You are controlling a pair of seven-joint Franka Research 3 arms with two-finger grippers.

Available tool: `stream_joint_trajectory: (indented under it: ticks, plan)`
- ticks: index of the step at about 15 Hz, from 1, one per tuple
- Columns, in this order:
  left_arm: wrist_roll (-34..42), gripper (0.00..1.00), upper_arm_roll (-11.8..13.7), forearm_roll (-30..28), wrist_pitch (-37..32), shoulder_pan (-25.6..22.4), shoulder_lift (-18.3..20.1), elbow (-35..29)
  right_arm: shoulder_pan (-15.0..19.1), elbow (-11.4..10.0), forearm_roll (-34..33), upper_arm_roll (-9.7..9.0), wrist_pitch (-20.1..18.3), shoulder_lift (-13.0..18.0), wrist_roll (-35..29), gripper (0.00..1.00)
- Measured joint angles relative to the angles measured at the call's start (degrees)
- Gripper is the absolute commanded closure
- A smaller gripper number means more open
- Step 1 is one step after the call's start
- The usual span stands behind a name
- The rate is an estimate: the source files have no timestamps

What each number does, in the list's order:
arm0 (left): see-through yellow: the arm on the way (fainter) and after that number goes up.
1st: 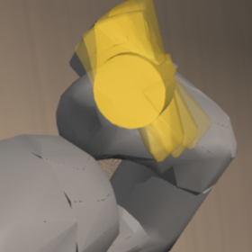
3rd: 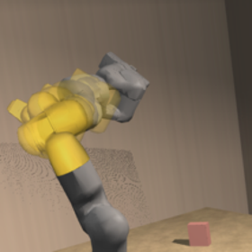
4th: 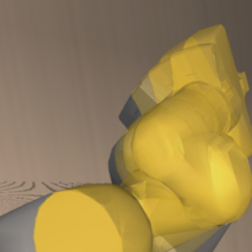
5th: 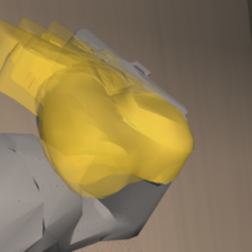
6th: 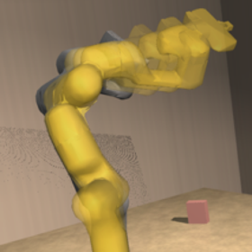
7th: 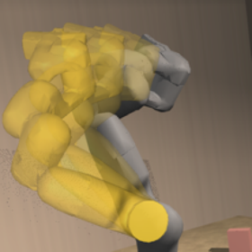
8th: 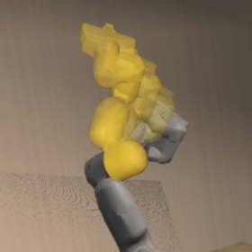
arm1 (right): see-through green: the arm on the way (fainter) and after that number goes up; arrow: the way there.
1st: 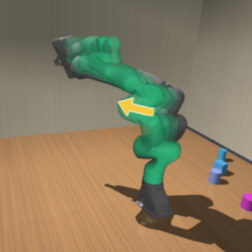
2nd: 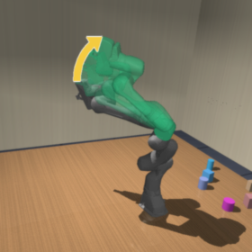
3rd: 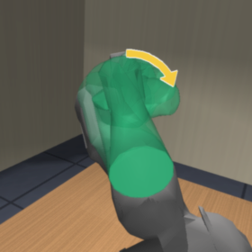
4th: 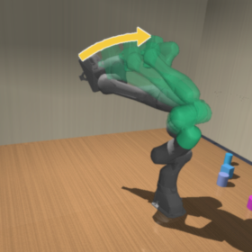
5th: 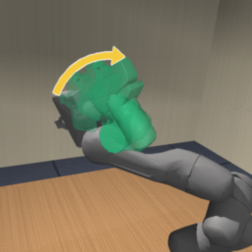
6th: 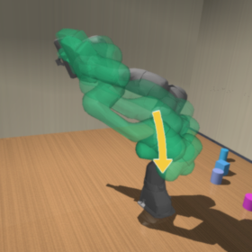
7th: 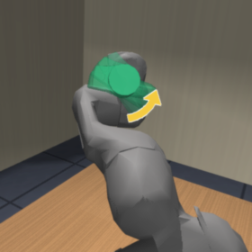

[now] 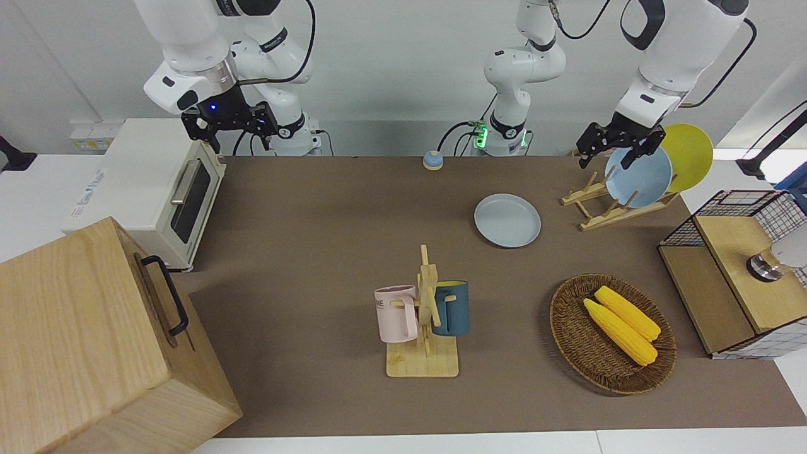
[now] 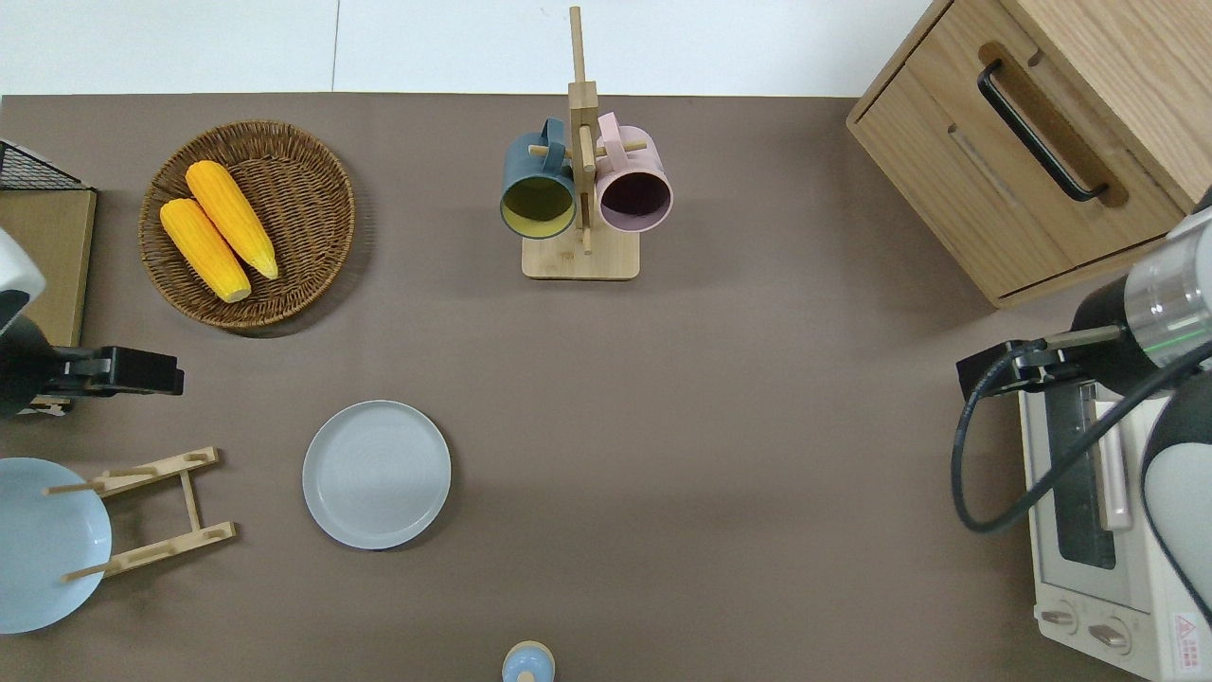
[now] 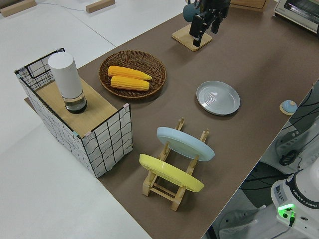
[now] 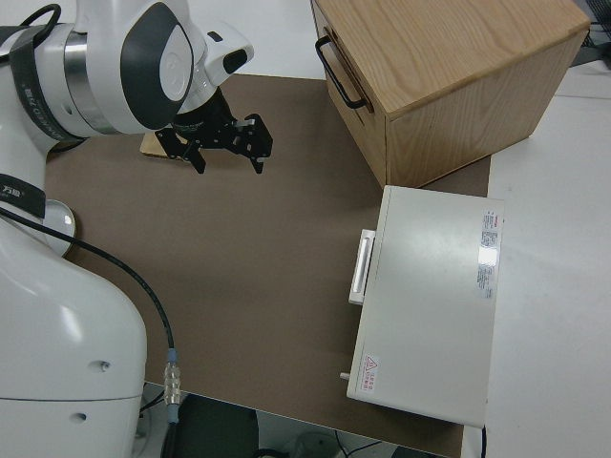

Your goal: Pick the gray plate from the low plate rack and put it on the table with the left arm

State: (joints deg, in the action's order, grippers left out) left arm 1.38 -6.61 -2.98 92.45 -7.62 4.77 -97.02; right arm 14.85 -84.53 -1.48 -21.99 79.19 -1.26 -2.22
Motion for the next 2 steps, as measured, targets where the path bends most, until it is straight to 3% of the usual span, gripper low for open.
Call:
stream_joint_trajectory:
  ticks: [2]
  plan:
    - [-2.5, 0.01, 0.0, 0.1, -1.2, 0.0, 0.0, 1.9, 0.0, 0.0, 0.0, 0.0, 0.0, 0.0, 0.0, 0.017]
